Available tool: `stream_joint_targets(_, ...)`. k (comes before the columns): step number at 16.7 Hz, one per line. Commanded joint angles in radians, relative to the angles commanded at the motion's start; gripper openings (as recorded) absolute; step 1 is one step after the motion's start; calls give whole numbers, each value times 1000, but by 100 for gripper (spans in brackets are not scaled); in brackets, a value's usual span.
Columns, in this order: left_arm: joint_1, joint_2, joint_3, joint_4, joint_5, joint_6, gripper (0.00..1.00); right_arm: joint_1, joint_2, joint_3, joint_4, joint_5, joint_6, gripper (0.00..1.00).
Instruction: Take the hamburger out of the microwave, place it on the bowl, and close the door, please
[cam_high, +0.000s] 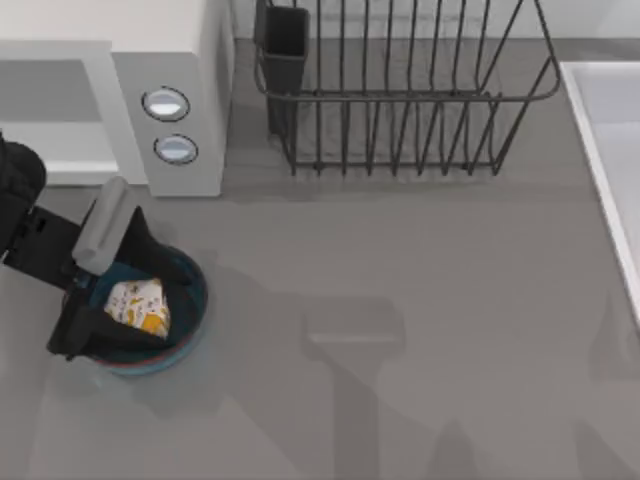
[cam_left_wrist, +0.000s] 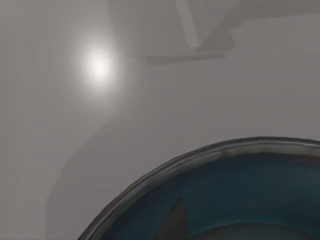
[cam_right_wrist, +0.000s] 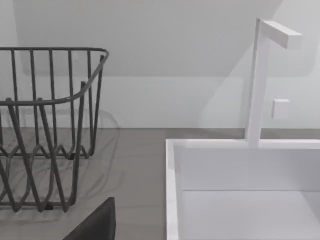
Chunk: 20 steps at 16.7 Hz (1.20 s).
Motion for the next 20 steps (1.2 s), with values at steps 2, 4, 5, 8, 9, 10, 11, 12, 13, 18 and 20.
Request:
stream_joint_targets(2,0,0,0,0,0,0,100,0,0,0,0,0,0,100)
stream_joint_targets(4,0,0,0,0,0,0,100,0,0,0,0,0,0,100)
stream_joint_targets(5,0,0,0,0,0,0,100,0,0,0,0,0,0,100)
stream_joint_targets(8,8,-43,-1,0,3,12,100,0,0,0,0,0,0,100)
stream_joint_targets(9,7,-62,-15,12,-8,-5,100,0,0,0,0,0,0,100)
stream_joint_targets(10,7,-92,-35,28,-24,-32,100,0,0,0,0,0,0,100)
stream_joint_targets(11,6,-131,-62,50,-45,-69,100,0,0,0,0,0,0,100)
stream_joint_targets(12,6,-181,-94,76,-71,-116,100,0,0,0,0,0,0,100)
stream_joint_targets(13,5,-241,-131,106,-100,-174,100,0,0,0,0,0,0,100)
stream_joint_targets(18,0,-696,-380,309,-299,-592,100,0,0,0,0,0,0,100)
stream_joint_targets(20,-3,-940,-500,406,-394,-799,100,0,0,0,0,0,0,100)
